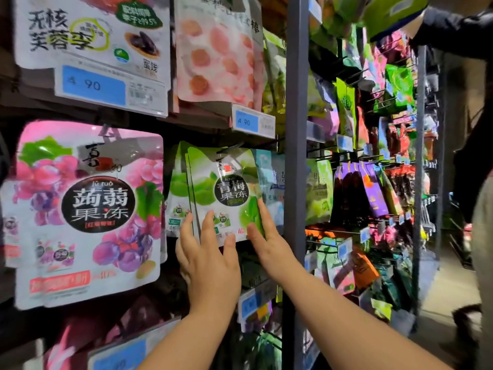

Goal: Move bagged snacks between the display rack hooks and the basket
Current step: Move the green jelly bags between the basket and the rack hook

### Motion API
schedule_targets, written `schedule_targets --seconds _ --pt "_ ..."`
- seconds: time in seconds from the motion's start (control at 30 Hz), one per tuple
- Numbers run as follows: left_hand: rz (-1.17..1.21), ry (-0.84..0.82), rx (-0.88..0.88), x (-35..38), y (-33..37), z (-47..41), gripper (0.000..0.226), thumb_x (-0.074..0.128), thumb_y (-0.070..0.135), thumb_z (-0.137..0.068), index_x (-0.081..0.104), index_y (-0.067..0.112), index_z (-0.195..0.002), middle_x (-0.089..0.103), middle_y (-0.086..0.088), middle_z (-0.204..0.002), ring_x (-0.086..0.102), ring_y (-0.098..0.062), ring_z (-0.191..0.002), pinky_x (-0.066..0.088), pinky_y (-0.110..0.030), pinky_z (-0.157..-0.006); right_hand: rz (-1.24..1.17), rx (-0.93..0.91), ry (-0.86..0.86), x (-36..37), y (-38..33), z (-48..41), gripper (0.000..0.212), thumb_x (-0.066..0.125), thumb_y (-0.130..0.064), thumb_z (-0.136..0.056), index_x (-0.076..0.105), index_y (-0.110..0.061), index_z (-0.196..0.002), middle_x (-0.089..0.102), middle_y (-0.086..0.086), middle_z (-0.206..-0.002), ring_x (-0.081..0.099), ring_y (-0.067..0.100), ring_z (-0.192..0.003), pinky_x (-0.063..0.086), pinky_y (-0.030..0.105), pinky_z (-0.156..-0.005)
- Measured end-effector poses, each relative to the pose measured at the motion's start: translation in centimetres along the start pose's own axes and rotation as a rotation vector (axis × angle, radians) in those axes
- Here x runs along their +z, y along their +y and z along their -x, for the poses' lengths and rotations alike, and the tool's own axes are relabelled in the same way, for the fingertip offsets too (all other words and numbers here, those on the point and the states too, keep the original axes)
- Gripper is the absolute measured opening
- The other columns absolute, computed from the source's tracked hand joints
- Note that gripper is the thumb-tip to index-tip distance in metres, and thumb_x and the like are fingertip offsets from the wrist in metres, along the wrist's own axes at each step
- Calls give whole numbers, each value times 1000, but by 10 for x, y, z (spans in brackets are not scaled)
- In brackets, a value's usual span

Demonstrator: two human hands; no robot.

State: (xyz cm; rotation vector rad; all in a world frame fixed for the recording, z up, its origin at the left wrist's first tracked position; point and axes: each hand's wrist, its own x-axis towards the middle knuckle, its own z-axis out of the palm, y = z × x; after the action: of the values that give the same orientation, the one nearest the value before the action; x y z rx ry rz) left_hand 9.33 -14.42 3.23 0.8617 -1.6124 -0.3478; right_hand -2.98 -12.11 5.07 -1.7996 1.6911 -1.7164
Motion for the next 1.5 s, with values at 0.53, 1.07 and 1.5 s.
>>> schedule_targets --seconds 0.53,1.07,1.5 --pt "133 -748 126 65 -16 231 33 44 39 -100 43 32 -131 36 19 -118 32 -11 -125 23 -21 -104 388 339 31 -98 96 214 36 49 -39 -97 70 -9 -97 64 8 -96 57 9 -93 45 30 -88" --pt "-296 -933 652 106 -51 305 46 27 48 -92 47 26 -56 50 5 -52 53 -20 -54 36 -30 -55 668 1206 -365 -249 197 401 28 83 -33 -78 68 -23 -99 62 -10 -94 59 8 -85 45 20 -73" --pt "-195 -925 630 107 -50 309 55 7 52 -89 48 25 -64 58 4 -65 55 -24 -68 37 -35 -64 803 1296 -437 -248 209 417 41 83 -51 -70 62 -32 -100 59 -9 -110 56 14 -103 47 31 -93"
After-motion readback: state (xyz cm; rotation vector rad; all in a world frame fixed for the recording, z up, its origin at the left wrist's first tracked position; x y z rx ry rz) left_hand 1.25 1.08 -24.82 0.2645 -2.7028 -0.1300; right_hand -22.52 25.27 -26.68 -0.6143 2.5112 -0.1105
